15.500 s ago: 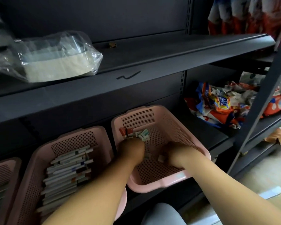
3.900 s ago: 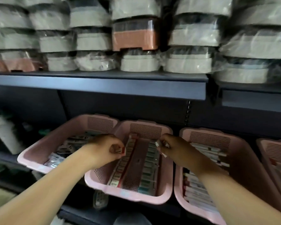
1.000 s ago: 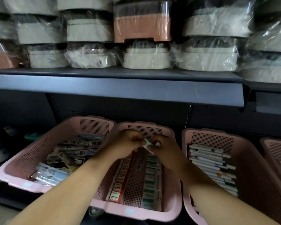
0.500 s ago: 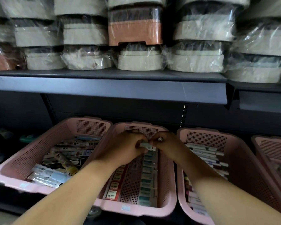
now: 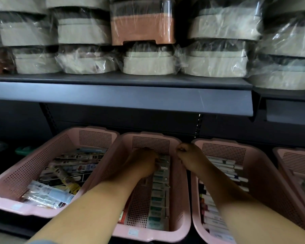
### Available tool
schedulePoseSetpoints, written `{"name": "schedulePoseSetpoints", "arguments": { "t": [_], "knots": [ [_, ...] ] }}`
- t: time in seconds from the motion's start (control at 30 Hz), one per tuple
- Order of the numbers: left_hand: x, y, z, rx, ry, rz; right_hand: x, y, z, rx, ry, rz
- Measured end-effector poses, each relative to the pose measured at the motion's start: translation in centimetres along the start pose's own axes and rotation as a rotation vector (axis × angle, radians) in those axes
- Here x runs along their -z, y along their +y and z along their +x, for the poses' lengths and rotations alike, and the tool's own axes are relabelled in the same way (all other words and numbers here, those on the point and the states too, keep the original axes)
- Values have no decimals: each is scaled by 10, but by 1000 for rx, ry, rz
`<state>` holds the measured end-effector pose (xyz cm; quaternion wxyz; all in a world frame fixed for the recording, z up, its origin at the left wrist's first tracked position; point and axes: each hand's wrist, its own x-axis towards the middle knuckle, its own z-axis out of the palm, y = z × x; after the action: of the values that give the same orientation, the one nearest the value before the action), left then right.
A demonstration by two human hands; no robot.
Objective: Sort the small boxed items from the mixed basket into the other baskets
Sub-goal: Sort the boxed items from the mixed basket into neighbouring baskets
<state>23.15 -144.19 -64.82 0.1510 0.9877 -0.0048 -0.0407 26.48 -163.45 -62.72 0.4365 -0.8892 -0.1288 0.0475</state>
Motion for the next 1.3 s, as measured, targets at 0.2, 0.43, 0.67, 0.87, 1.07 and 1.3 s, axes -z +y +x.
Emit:
{"name": "schedulePoseSetpoints", "arguments": {
  "t": [0.2, 0.43, 0.67, 0.87, 1.07, 1.3],
  "knots": [
    [-1, 8, 24, 38, 12, 21, 0, 2, 0, -11, -6, -30],
    [-12, 6, 46, 87, 111, 83, 1, 3, -3, 26, -1, -47],
    [-18, 6, 52, 110, 127, 84, 1, 3, -3, 24, 5, -53],
    [-18, 6, 48, 129, 140, 11, 1, 2, -5, 26, 12, -65],
    [-18, 4, 48, 124, 124, -35, 1, 0, -7, 11, 8, -56],
    [-14, 7, 43, 88, 104, 63, 1, 0, -7, 7, 1, -42]
  ]
}}
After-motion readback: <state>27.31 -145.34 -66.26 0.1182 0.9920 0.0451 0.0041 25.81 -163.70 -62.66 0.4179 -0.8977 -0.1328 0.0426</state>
